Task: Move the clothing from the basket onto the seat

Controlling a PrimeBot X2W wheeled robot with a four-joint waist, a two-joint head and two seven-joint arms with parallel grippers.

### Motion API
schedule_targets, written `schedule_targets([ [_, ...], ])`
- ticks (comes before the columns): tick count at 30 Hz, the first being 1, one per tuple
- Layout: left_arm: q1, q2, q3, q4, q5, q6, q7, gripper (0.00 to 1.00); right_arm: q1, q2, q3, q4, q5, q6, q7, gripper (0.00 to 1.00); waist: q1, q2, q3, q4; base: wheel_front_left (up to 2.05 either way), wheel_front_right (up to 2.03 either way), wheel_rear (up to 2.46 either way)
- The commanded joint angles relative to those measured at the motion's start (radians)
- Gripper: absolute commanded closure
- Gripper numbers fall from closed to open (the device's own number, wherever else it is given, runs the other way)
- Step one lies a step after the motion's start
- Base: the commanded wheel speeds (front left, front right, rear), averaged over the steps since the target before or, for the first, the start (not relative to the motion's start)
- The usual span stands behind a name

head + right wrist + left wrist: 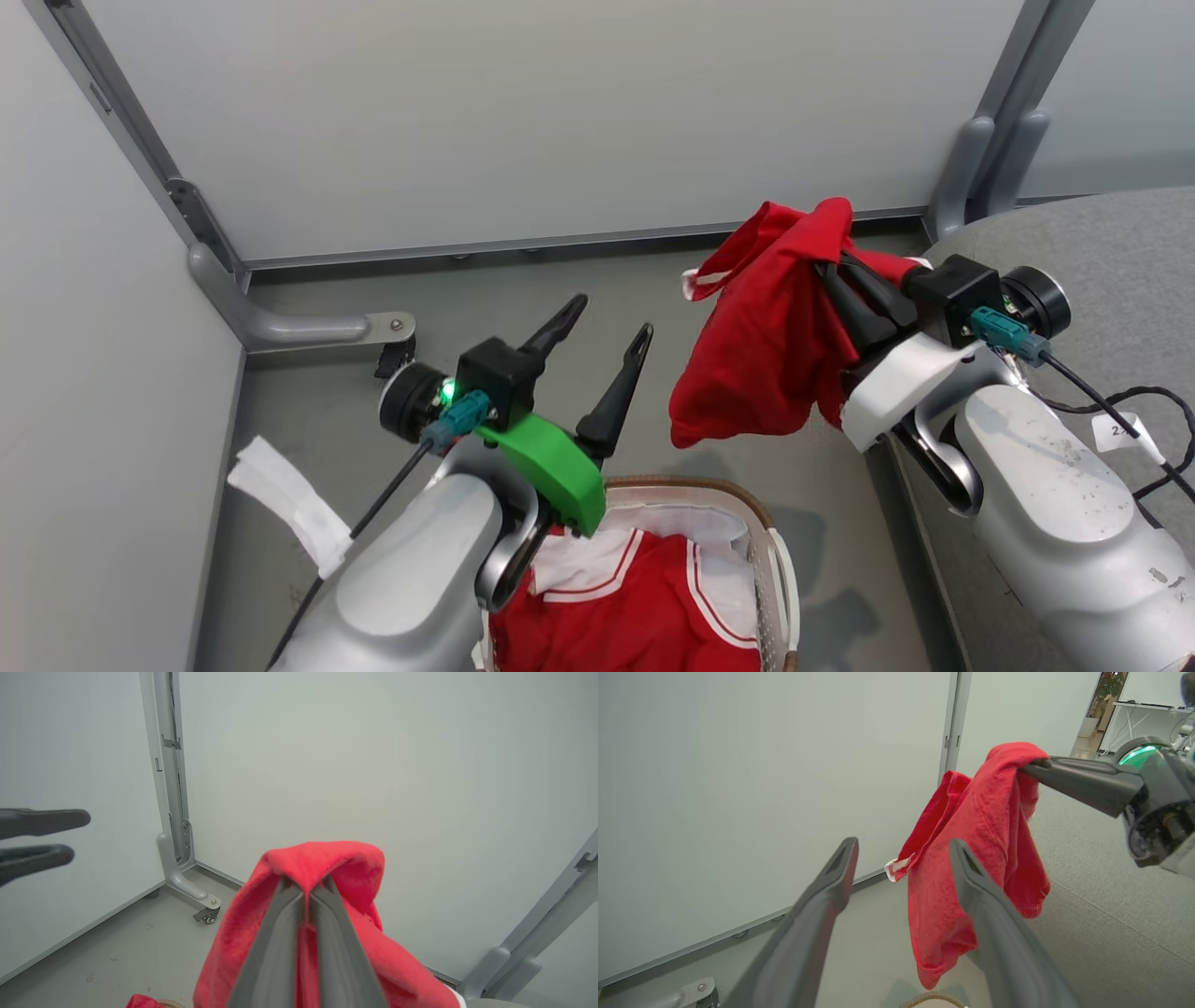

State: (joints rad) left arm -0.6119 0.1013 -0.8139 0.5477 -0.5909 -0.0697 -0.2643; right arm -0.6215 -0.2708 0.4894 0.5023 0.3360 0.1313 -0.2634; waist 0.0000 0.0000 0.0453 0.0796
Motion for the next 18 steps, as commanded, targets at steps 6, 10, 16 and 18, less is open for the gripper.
schedule_targets([
  [6, 0.115, -0.024, 0.066, -0.005, 0.054, -0.024, 0.000, 0.00, 0.034, 0.008, -0.031, -0.023, -0.020, -0.001, -0.002, 1.00, 0.0000, 0.0000, 0.004, -0.028, 0.00, 0.00, 0.00],
  [10, 0.169, -0.040, 0.113, -0.021, 0.090, -0.028, 0.000, 0.00, 0.038, 0.016, -0.036, -0.028, -0.025, -0.001, -0.002, 1.00, 0.0000, 0.0000, 0.007, -0.050, 0.00, 0.00, 0.00],
  [16, 0.219, -0.047, 0.161, -0.046, 0.137, -0.038, 0.000, 0.00, 0.021, 0.017, -0.041, -0.039, -0.031, -0.001, -0.002, 1.00, 0.0000, 0.0000, 0.017, -0.100, 0.00, 0.00, 0.00],
  [18, 0.229, -0.049, 0.176, -0.054, 0.146, -0.042, 0.000, 0.00, 0.015, 0.015, -0.044, -0.044, -0.034, -0.001, -0.002, 1.00, 0.0000, 0.0000, 0.020, -0.123, 0.00, 0.00, 0.00],
])
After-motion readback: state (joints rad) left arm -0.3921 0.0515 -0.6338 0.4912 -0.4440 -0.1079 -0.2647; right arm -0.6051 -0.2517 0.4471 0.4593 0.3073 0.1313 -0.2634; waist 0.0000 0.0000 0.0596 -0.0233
